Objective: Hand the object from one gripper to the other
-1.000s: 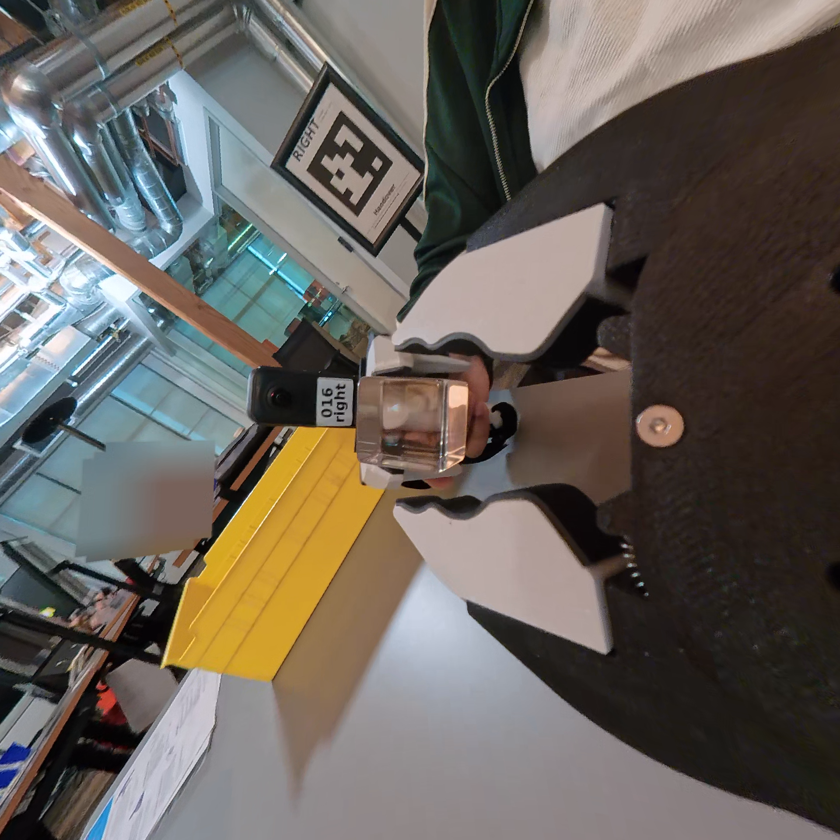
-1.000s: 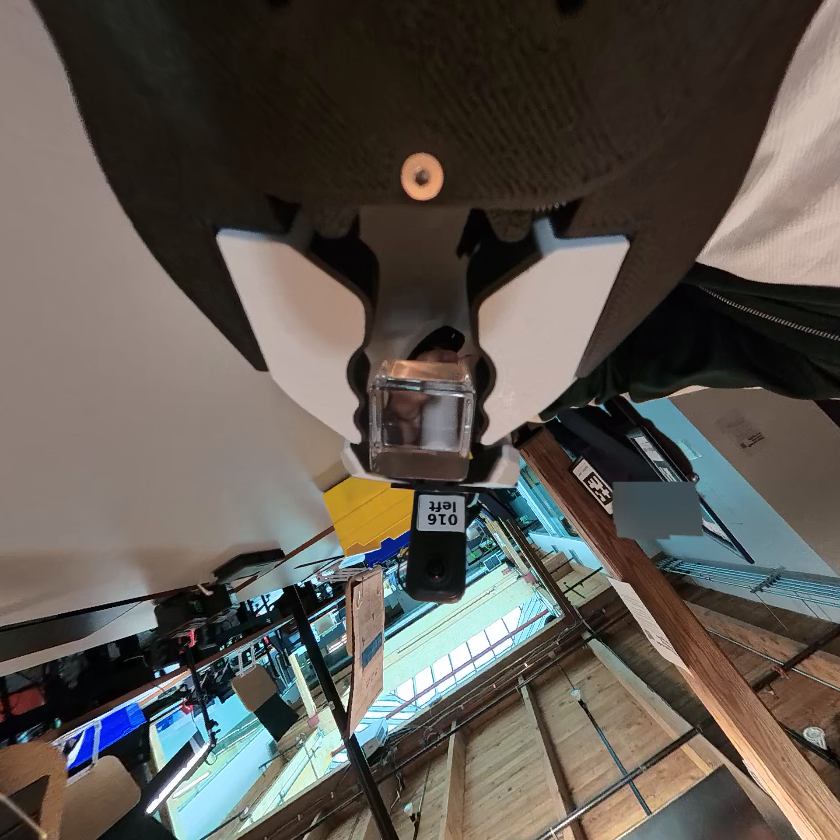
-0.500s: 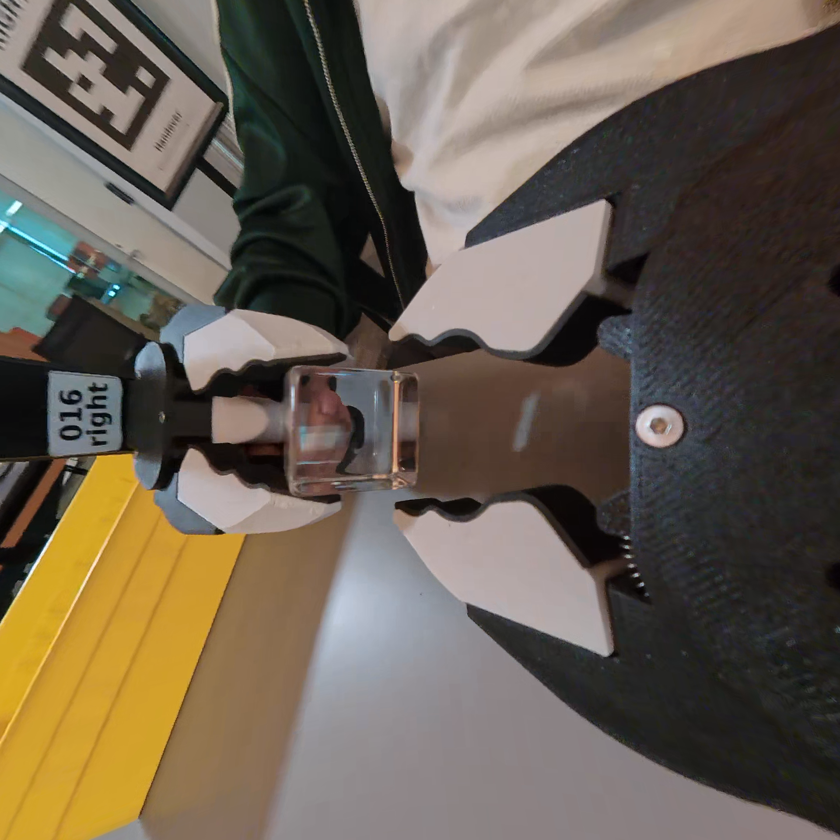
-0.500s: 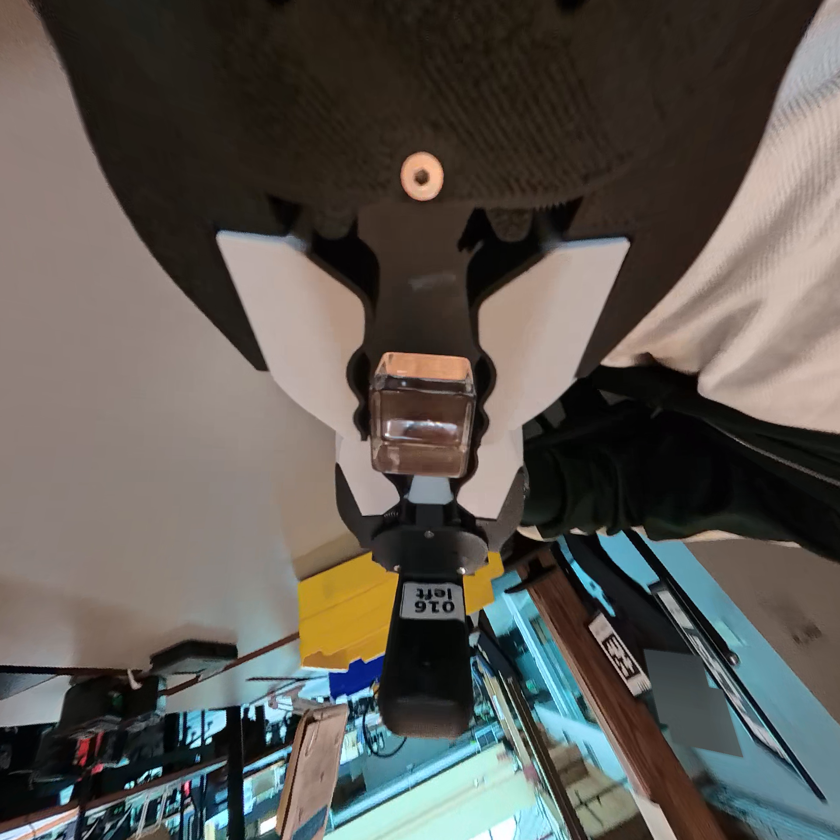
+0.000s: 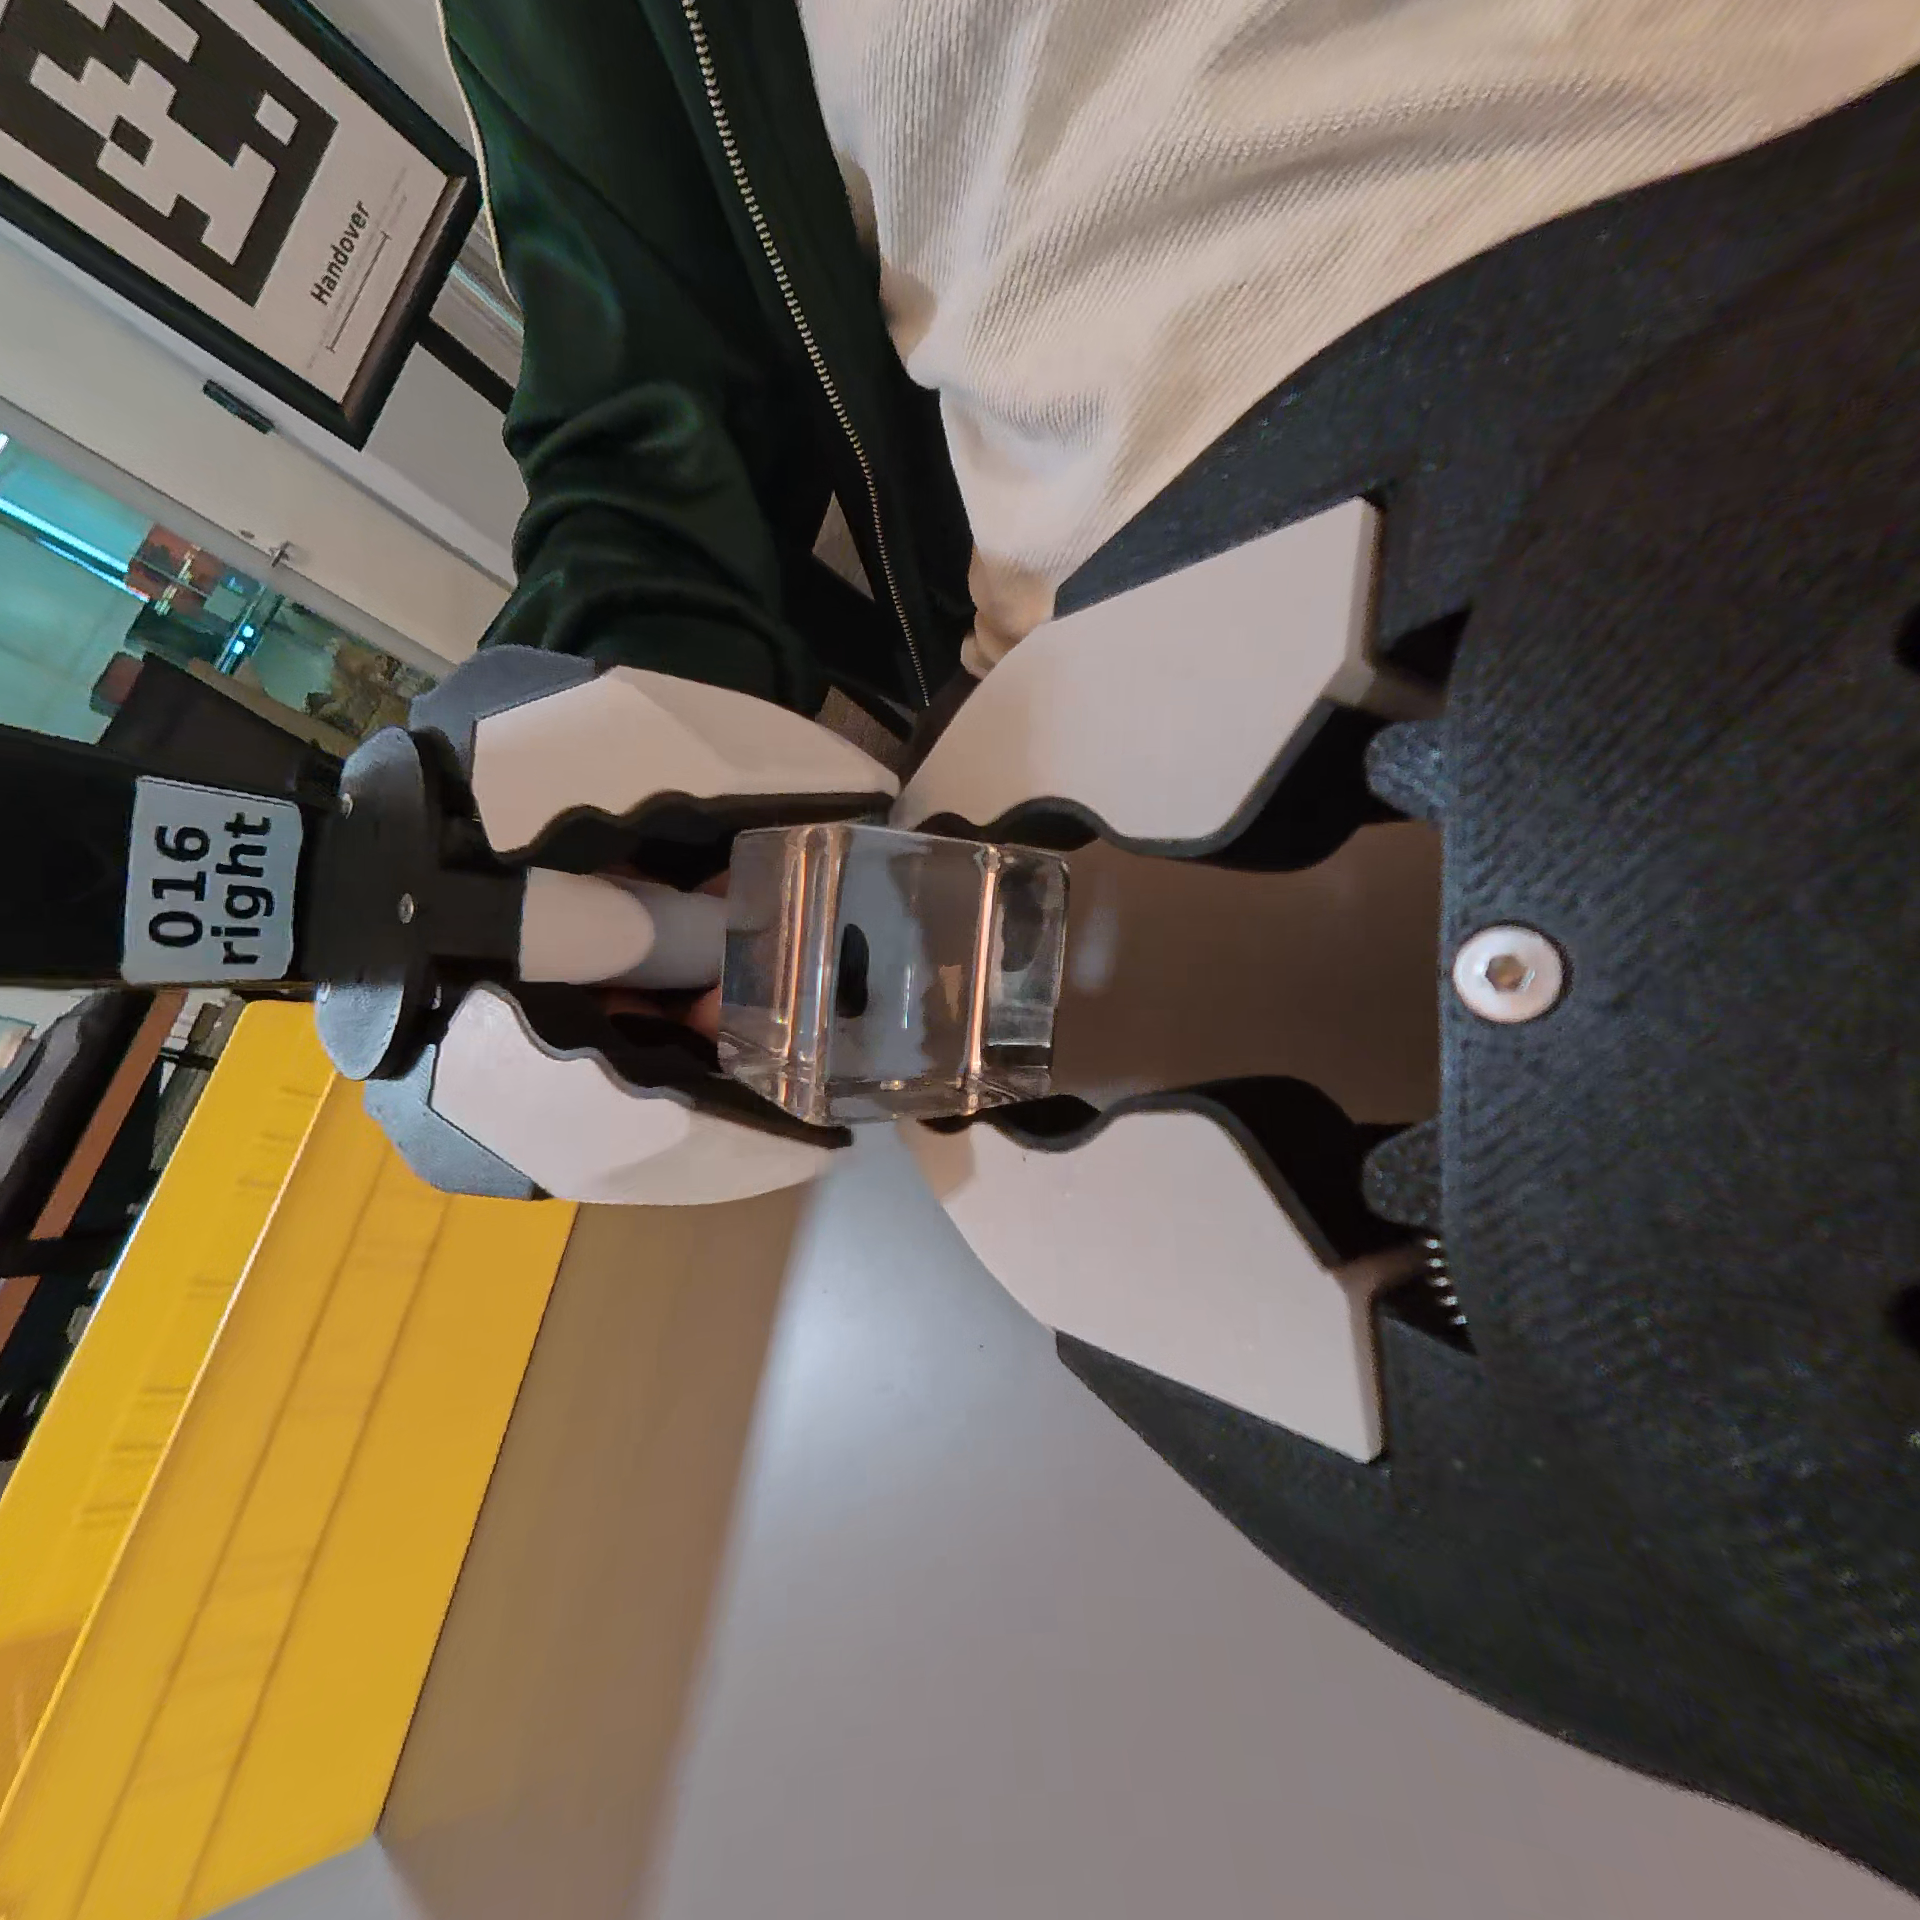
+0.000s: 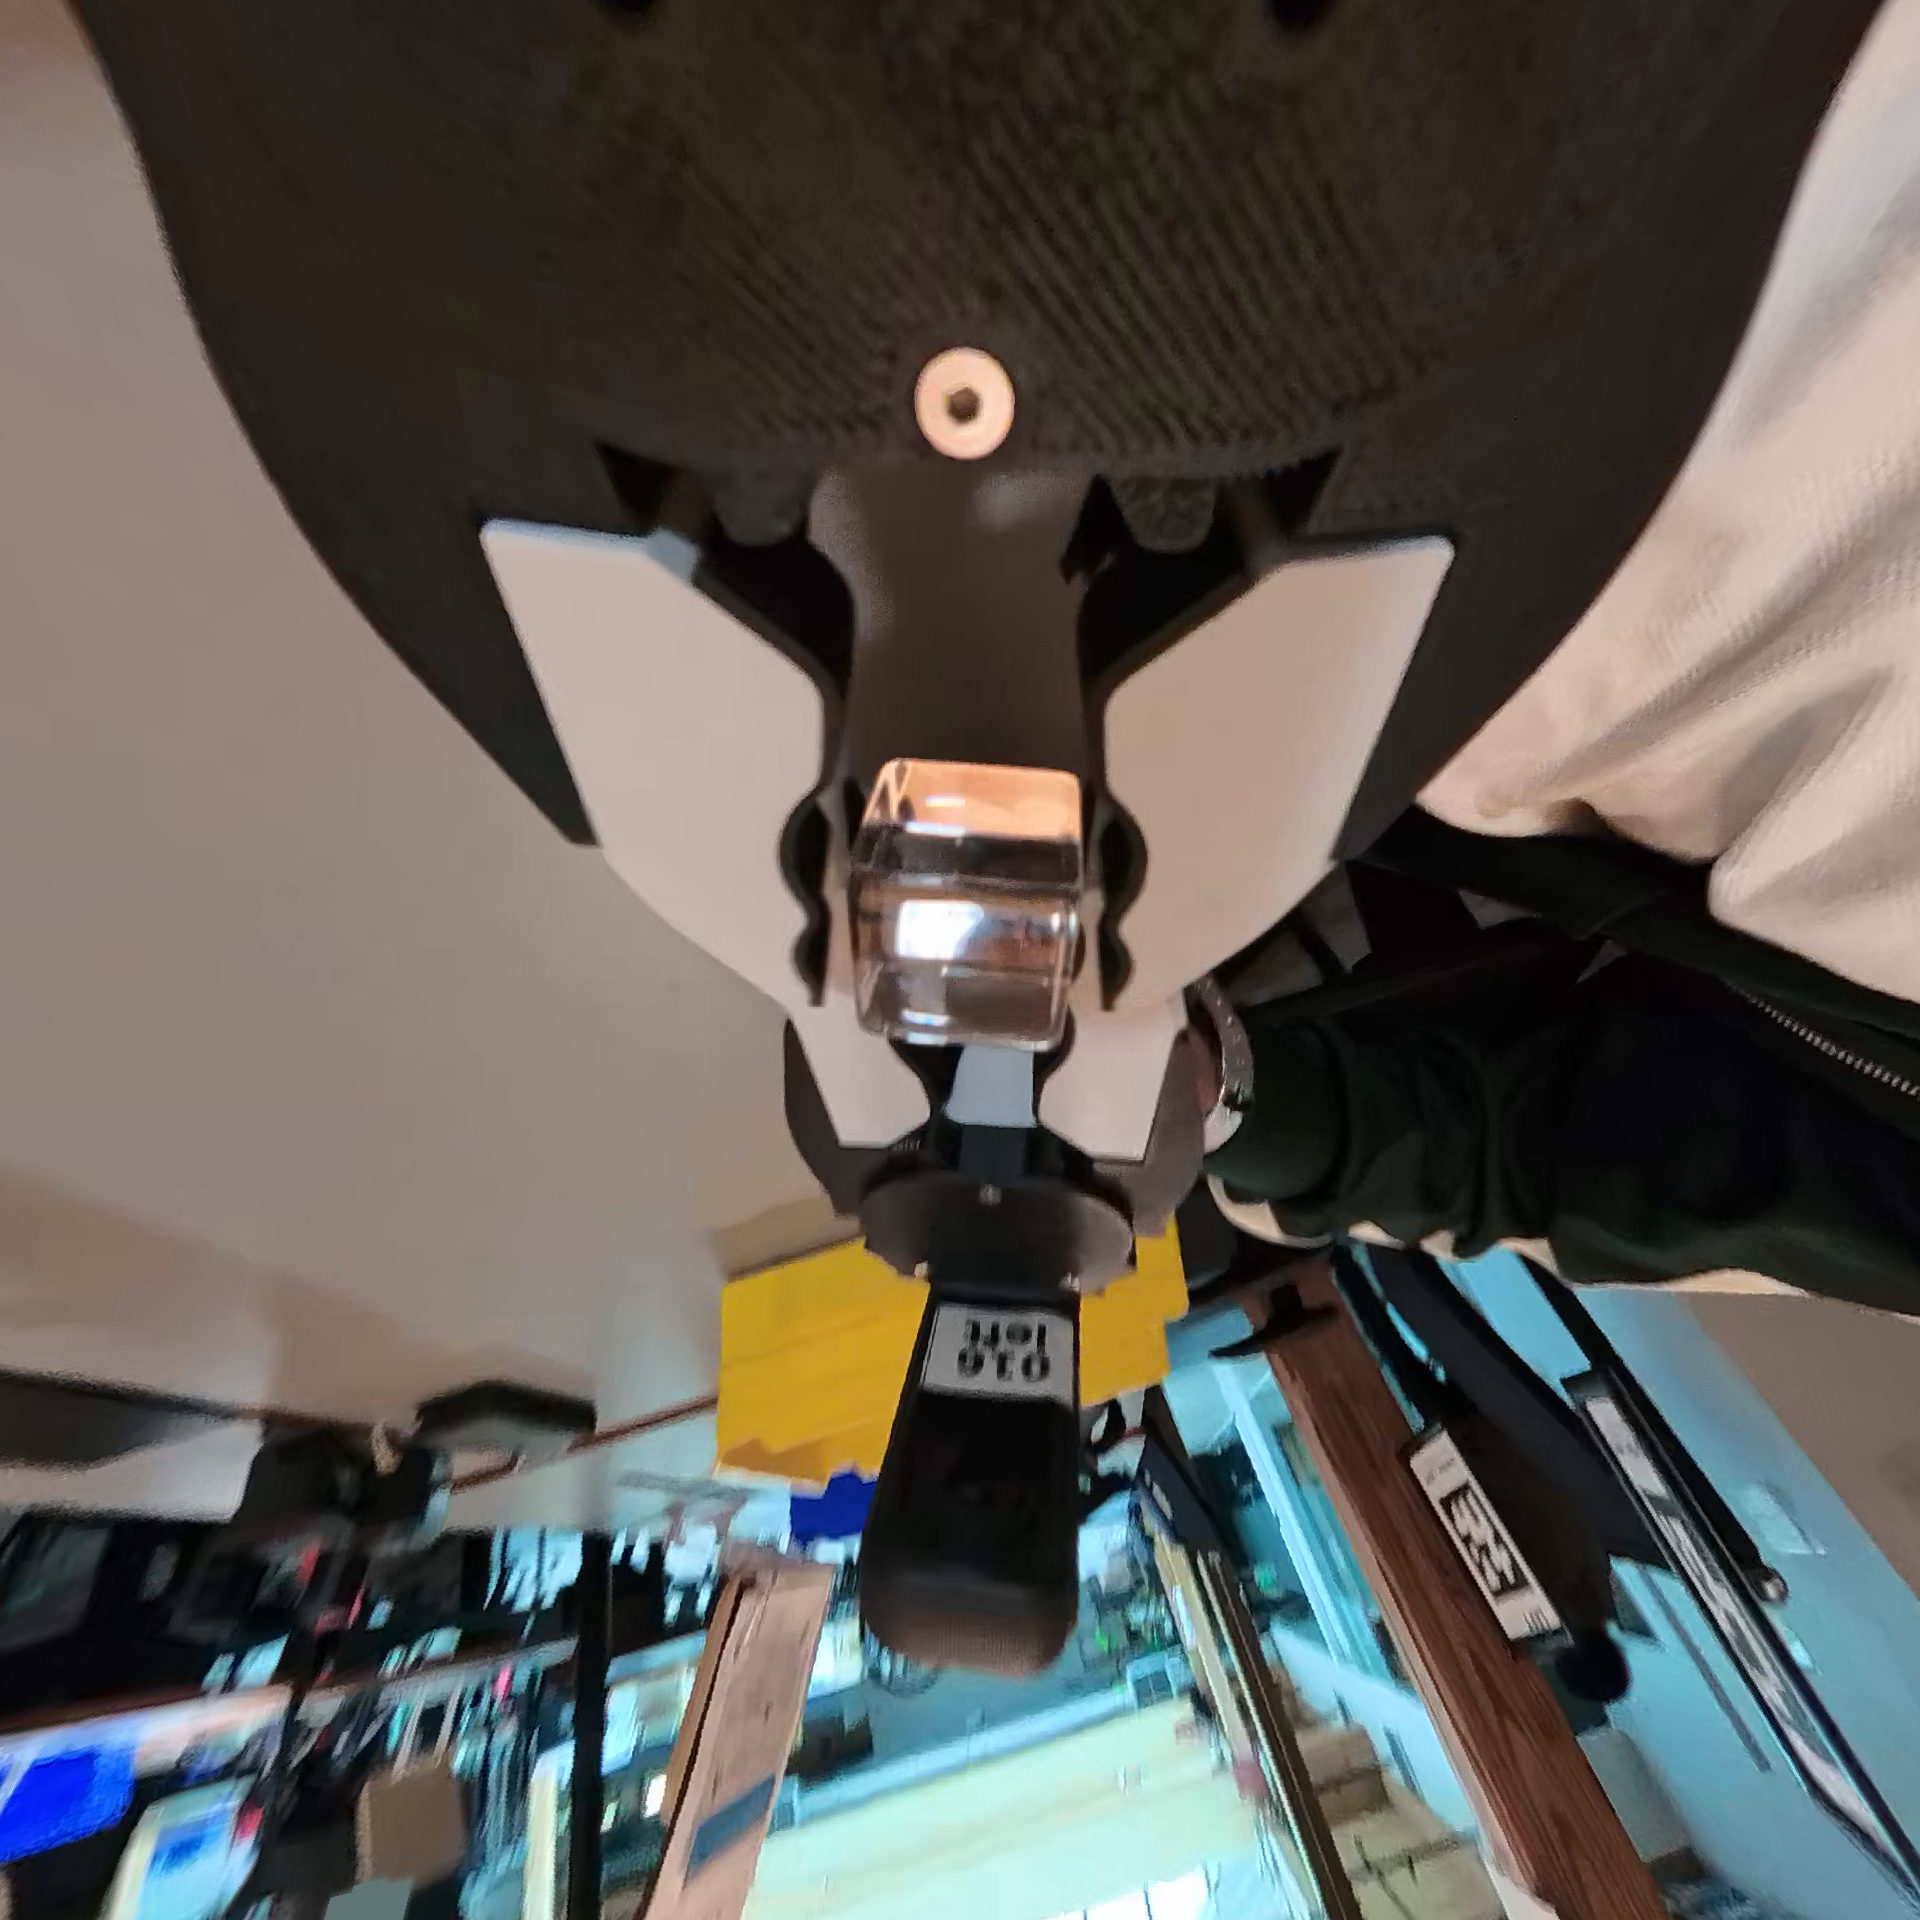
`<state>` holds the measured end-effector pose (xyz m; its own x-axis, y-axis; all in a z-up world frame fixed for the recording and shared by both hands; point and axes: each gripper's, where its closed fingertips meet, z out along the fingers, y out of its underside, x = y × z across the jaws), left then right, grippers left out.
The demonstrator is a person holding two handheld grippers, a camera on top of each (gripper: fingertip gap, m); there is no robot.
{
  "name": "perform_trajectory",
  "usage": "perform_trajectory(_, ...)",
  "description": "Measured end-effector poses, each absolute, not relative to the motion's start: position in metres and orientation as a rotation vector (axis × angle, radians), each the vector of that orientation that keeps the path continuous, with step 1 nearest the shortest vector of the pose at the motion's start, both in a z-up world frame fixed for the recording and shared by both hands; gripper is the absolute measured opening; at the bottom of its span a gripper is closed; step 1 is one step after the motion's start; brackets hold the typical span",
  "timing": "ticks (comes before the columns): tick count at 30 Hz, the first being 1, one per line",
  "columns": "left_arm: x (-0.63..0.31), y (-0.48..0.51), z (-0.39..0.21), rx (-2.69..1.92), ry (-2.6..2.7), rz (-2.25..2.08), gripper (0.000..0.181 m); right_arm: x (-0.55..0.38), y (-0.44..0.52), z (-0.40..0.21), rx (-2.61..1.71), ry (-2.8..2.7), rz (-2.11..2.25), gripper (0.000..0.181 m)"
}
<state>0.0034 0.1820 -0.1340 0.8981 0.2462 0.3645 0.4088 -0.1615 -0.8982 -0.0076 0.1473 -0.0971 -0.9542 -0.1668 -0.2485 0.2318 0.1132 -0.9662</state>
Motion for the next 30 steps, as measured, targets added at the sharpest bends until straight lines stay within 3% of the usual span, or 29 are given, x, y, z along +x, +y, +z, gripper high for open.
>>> perform_trajectory(10, -0.015, 0.165, -0.112, -1.62, -0.532, -0.006, 0.044, -0.072, 0.179, -0.054, 0.453, 1.698, -2.351, 0.113)
perform_trajectory(15, -0.023, 0.152, -0.102, -1.542, -0.569, 0.005, 0.043, -0.075, 0.177, -0.058, 0.444, 1.787, -2.397, 0.126)
perform_trajectory(19, -0.018, 0.155, -0.101, -1.518, -0.58, -0.121, 0.043, -0.047, 0.166, -0.061, 0.032, 2.072, -2.438, 0.122)
perform_trajectory(24, -0.003, 0.162, -0.1, -1.475, -0.607, -0.419, 0.044, -0.016, 0.157, -0.077, -0.634, 2.472, -2.458, 0.093)
perform_trajectory(30, 0.015, 0.176, -0.11, -1.451, -0.646, -0.732, 0.044, -0.003, 0.146, -0.101, -0.882, 2.653, -2.294, 0.085)
